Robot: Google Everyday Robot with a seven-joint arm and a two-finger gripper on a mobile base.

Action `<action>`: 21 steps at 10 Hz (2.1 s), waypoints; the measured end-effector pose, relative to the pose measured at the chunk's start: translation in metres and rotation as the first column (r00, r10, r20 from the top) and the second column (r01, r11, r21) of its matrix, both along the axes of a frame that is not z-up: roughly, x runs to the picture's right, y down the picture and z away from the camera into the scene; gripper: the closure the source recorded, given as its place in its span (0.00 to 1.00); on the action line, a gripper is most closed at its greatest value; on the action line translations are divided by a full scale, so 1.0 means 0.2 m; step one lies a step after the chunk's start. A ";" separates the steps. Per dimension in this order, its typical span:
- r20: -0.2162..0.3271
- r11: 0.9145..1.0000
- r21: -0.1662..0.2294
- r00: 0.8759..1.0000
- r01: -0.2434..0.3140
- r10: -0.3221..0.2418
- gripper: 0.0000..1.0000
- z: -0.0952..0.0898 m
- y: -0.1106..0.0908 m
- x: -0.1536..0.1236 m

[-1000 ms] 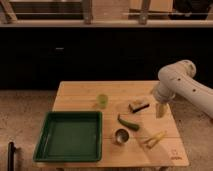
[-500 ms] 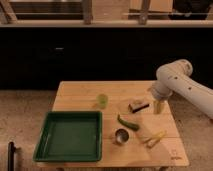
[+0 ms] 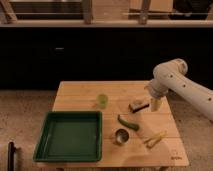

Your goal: Wipe tray with eraser

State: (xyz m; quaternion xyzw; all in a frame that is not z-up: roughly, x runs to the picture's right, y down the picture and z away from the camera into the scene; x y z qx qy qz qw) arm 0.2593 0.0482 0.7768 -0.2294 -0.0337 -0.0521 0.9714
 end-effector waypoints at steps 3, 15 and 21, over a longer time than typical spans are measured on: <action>0.015 1.000 0.005 1.000 0.011 -0.011 0.20 0.08 -0.02 -0.01; 0.087 0.996 0.011 0.992 0.085 -0.086 0.20 0.31 -0.06 -0.05; 0.132 0.993 0.005 0.984 0.116 -0.116 0.20 0.45 -0.02 -0.08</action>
